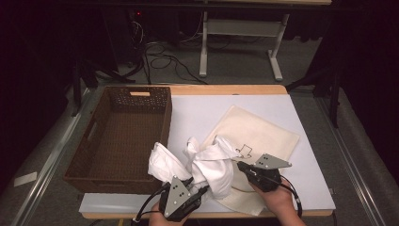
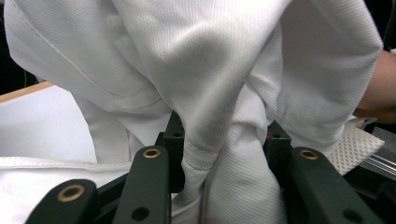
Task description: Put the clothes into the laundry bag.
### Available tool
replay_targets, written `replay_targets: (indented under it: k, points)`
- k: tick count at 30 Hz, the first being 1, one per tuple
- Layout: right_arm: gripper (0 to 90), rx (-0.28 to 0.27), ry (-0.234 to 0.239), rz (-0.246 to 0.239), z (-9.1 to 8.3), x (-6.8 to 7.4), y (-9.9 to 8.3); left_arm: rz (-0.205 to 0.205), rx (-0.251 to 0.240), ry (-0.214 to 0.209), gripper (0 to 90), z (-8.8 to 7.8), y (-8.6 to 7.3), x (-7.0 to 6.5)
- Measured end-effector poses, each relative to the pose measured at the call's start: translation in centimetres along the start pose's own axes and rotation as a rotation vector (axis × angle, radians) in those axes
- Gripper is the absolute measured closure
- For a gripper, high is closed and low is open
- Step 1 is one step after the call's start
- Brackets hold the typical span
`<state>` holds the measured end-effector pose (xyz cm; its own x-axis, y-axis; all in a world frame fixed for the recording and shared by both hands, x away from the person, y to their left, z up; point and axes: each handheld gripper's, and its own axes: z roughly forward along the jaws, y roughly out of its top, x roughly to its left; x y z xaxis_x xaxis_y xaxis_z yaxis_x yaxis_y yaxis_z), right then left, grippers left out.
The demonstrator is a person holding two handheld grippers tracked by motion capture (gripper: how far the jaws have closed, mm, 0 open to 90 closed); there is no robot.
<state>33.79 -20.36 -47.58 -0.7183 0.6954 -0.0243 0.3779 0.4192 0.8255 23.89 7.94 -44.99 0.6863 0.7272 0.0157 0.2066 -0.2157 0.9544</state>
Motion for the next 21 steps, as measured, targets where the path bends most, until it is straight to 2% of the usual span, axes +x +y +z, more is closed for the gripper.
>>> replay_targets:
  k: [4,9,15,21]
  points:
    - [88.8,-0.001,-0.002,0.001,-0.1,0.0,0.0,0.001,-0.005,-0.004,63.9,-0.1,0.1,-0.1]
    - [88.8,-0.009,0.001,0.004,-0.3,-0.2,0.1,-0.017,-0.009,-0.006,63.9,0.0,0.2,-0.1]
    - [88.9,-0.043,0.002,0.023,-0.8,-0.7,0.3,-0.027,0.015,-0.013,63.9,0.9,-0.3,-0.5]
    - [89.0,-0.066,0.002,0.037,-0.8,-1.0,0.8,-0.017,0.037,-0.023,63.9,1.7,-0.5,-0.9]
